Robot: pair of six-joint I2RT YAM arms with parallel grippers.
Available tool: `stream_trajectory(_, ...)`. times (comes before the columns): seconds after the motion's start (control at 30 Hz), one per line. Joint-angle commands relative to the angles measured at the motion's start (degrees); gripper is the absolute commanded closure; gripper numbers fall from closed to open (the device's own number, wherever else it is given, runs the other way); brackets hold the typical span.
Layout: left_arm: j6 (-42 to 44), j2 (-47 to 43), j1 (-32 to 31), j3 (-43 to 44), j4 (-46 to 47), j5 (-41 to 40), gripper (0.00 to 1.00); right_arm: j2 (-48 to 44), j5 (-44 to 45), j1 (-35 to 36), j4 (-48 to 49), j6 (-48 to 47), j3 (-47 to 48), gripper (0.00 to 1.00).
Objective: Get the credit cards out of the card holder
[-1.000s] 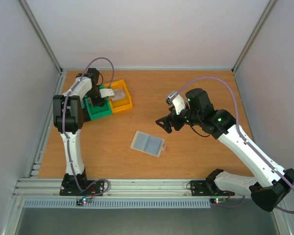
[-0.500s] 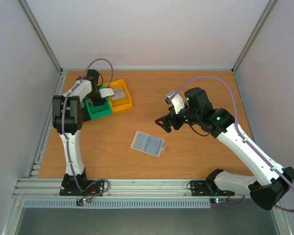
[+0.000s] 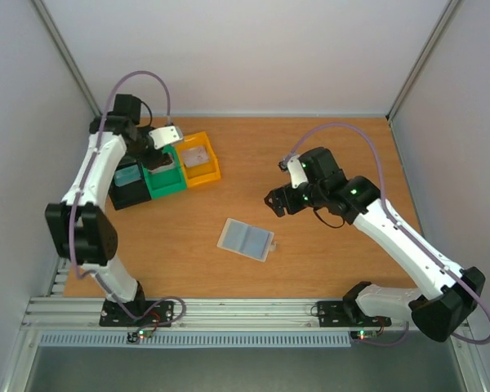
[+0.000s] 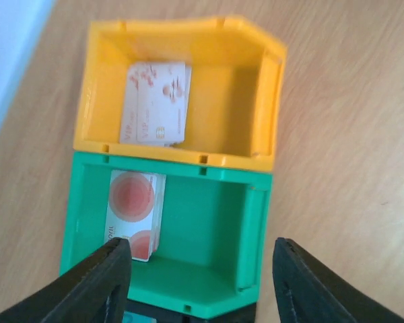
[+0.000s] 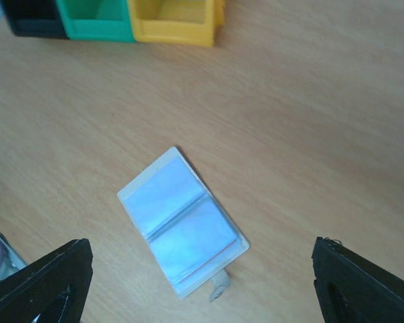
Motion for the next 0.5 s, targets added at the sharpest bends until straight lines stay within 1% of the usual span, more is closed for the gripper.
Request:
stream_trajectory(0.0, 1.4, -9.9, -0.9, -3.8, -6.1, 10.7, 0.38, 3.7, 2.3, 1.6, -2.7, 10.2, -1.1, 0.14)
stream_trajectory(0.1, 5.8, -19.1, -5.7, -15.6, -2.7, 12.3, 0.35, 6.2, 5.2, 5.9, -2.1, 14.4, -2.9, 0.20)
stream_trajectory(0.2, 9.1, -27.5, -15.5, -30.7, 2.9, 9.2, 0.35, 10.0, 7.9, 9.9, -1.7, 19.7, -3.8, 0.28)
stream_trajectory(0.27, 11.1, -31.3, -20.5, -39.9, 7.4, 8.4, 0.35, 13.2, 7.9, 12.6, -1.2, 22.6, -4.4, 0.29)
stream_trajectory(0.37, 12.1, -33.4, -24.2, -49.2, 16.4, 7.4, 0.35, 18.1, 7.4, 14.8, -0.9, 26.7, -4.9, 0.31)
stream_trajectory(0.43, 10.9, -31.7, -25.1, -51.9, 21.0, 5.9, 0.35, 20.8, 6.9, 15.2, -0.8, 29.4, -5.7, 0.33)
stream_trajectory(0.47, 10.2, -28.9, -25.5, -51.7, 21.8, 4.9, 0.34, 22.2, 6.8, 15.2, -0.7, 30.7, -6.2, 0.34)
